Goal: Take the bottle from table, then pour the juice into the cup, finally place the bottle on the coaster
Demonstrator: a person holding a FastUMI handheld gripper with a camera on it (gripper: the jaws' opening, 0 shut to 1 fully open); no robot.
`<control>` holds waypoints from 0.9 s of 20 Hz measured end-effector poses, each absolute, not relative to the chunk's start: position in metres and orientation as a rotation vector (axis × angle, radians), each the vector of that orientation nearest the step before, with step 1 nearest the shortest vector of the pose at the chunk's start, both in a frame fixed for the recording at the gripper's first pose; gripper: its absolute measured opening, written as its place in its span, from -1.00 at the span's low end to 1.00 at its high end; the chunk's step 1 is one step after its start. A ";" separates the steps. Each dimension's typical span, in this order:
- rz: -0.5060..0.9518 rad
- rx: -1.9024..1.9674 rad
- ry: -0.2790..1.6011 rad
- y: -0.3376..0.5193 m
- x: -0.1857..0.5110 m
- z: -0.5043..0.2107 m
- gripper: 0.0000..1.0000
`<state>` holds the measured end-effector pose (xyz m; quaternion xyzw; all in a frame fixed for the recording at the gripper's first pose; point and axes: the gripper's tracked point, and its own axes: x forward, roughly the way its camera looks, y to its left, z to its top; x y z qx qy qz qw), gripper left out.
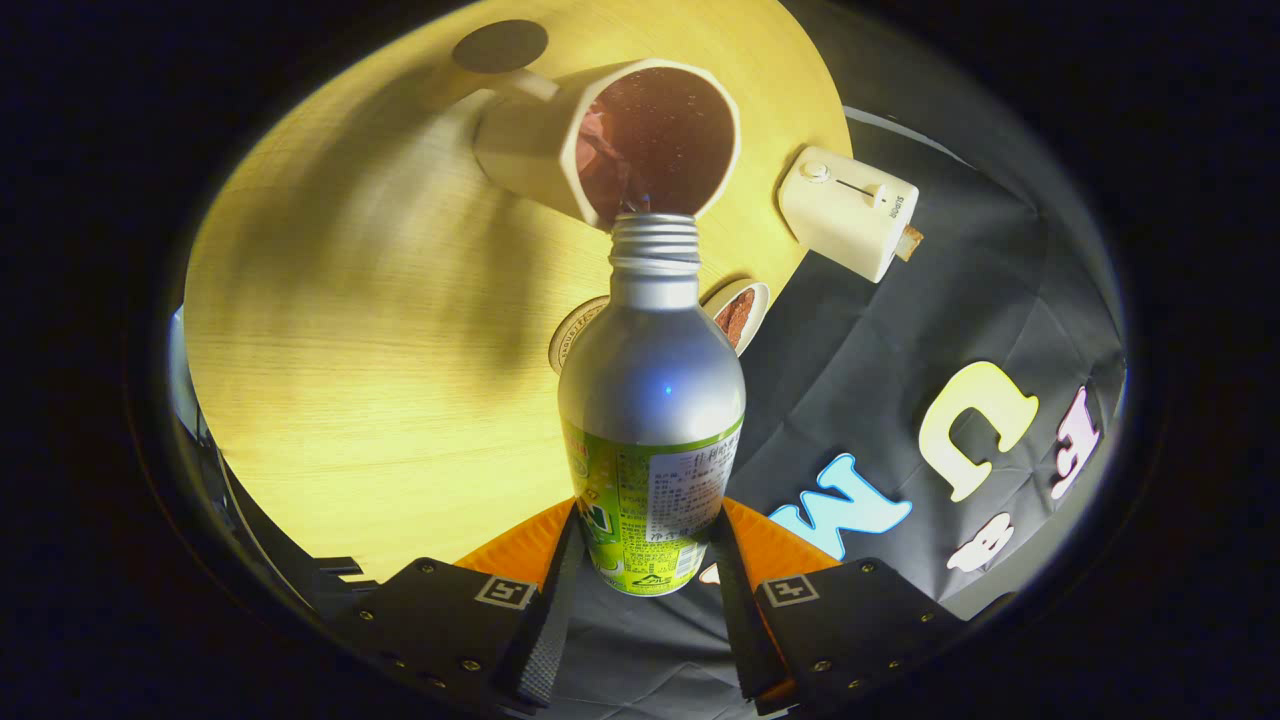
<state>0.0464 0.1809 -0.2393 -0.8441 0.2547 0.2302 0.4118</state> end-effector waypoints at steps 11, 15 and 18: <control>0.601 -2.177 0.632 0.191 0.049 -0.231 0.34; 0.601 -2.208 0.632 0.195 0.052 -0.228 0.34; 0.615 -2.235 0.627 0.200 0.053 -0.229 0.34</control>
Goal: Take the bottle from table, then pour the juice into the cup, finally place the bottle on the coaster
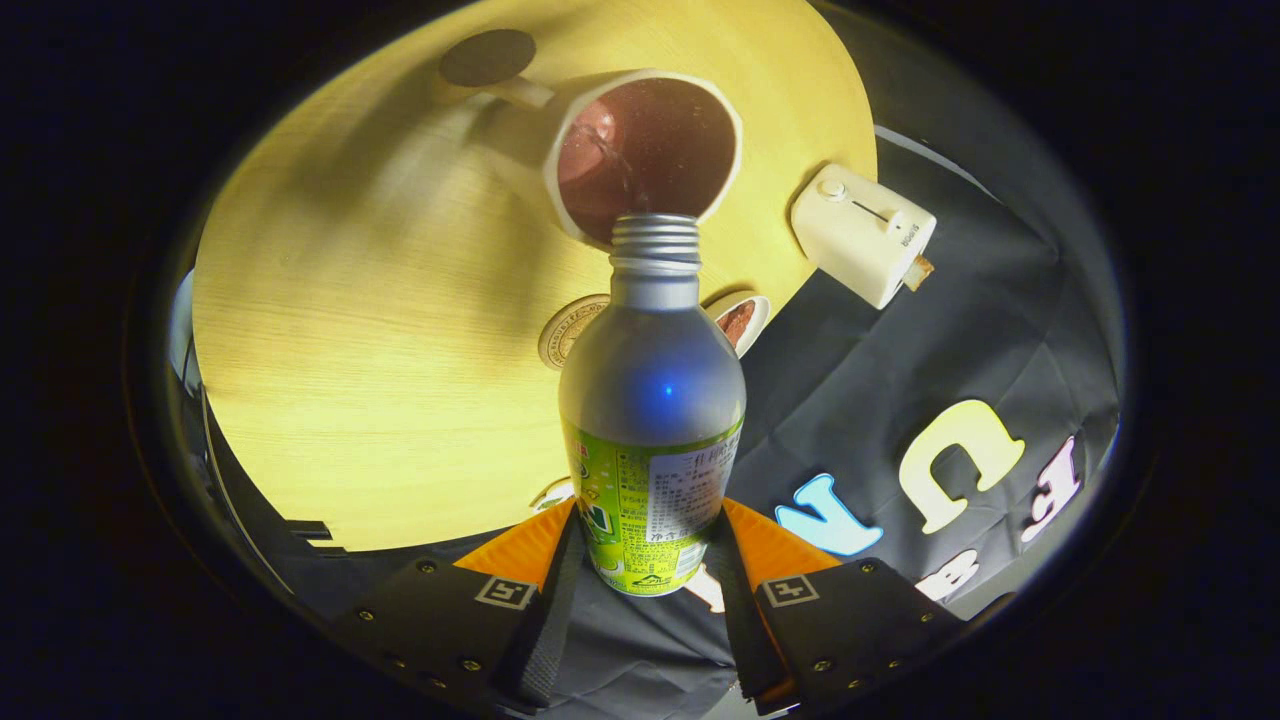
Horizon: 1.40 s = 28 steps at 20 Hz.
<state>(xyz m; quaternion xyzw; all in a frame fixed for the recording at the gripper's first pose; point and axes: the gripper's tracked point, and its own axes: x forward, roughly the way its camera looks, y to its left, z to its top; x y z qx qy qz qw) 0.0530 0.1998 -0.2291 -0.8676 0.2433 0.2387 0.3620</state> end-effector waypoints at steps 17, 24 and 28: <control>0.617 -2.353 0.590 0.213 0.066 -0.218 0.34; 0.625 -2.322 0.586 0.213 0.068 -0.220 0.34; 0.625 -2.285 0.591 0.208 0.067 -0.222 0.34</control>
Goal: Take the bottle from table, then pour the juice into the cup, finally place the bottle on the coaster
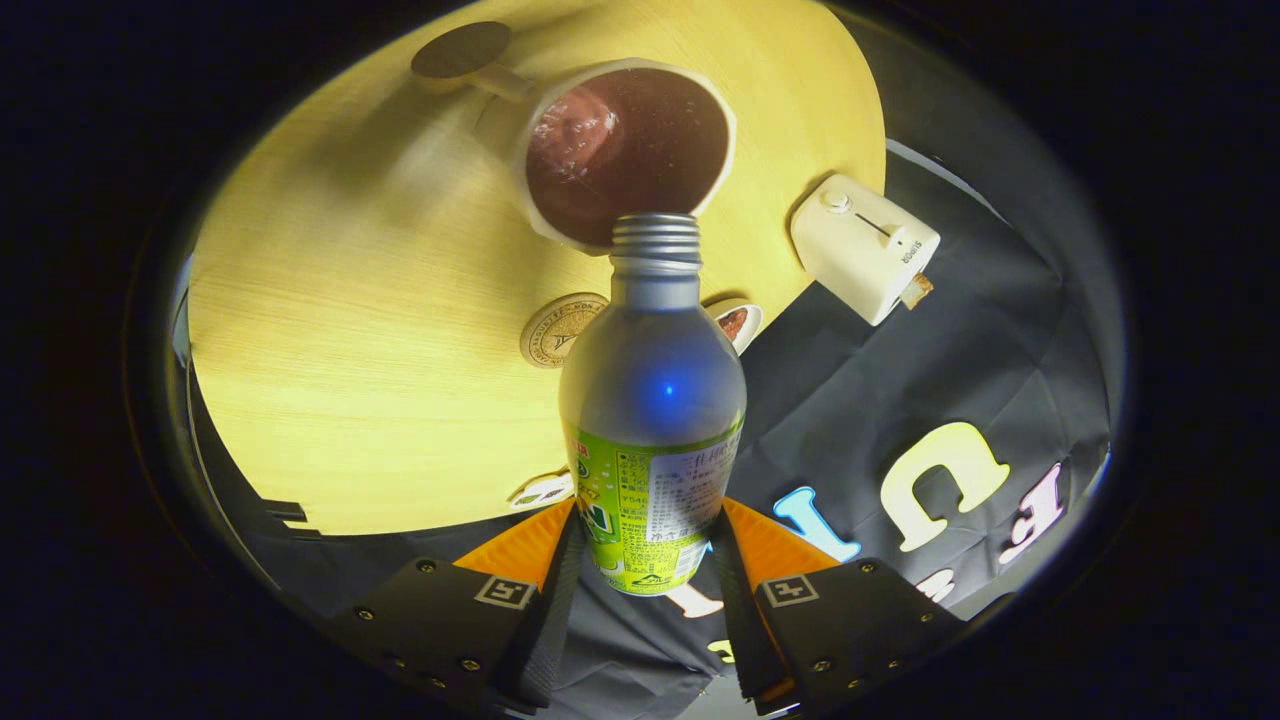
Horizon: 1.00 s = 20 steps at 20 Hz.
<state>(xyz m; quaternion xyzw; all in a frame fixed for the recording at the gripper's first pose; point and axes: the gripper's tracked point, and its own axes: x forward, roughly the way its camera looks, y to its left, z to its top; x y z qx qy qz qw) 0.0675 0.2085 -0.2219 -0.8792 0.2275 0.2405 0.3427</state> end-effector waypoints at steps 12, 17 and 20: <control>0.650 -2.099 0.632 0.202 0.059 -0.233 0.34; 0.683 -1.935 0.666 0.193 0.048 -0.251 0.34; 0.693 -1.818 0.661 0.189 0.035 -0.257 0.35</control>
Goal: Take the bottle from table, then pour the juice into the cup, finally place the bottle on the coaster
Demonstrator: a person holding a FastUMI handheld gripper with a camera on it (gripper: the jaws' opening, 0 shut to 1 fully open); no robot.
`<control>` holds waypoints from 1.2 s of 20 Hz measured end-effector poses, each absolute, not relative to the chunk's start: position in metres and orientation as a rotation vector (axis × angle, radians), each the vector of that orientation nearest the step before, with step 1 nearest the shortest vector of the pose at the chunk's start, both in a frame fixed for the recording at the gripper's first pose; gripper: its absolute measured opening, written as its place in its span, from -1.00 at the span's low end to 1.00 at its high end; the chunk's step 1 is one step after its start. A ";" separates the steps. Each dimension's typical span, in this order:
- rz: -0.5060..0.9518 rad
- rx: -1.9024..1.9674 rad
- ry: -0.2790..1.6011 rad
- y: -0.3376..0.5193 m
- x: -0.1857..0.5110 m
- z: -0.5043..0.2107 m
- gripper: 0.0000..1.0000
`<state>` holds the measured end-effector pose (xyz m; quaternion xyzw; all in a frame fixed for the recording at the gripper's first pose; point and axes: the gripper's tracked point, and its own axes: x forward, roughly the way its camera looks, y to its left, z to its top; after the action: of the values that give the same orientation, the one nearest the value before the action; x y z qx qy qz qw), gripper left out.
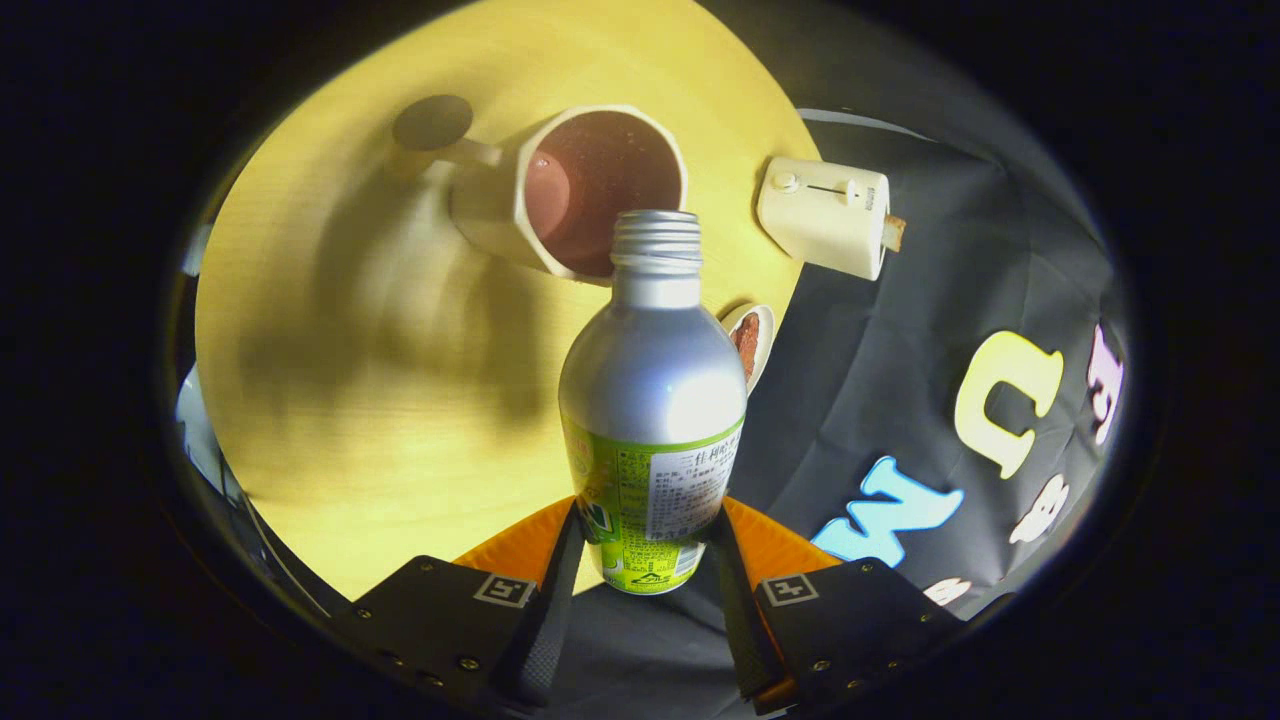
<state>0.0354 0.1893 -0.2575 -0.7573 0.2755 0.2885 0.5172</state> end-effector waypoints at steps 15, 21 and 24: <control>0.733 -1.158 0.748 0.187 -0.001 -0.307 0.35; 0.745 -0.891 0.803 0.186 -0.014 -0.323 0.36; 0.750 -0.757 0.814 0.192 -0.016 -0.327 0.36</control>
<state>-0.0164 0.1920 -0.3275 -0.3507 0.3772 0.3477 0.7835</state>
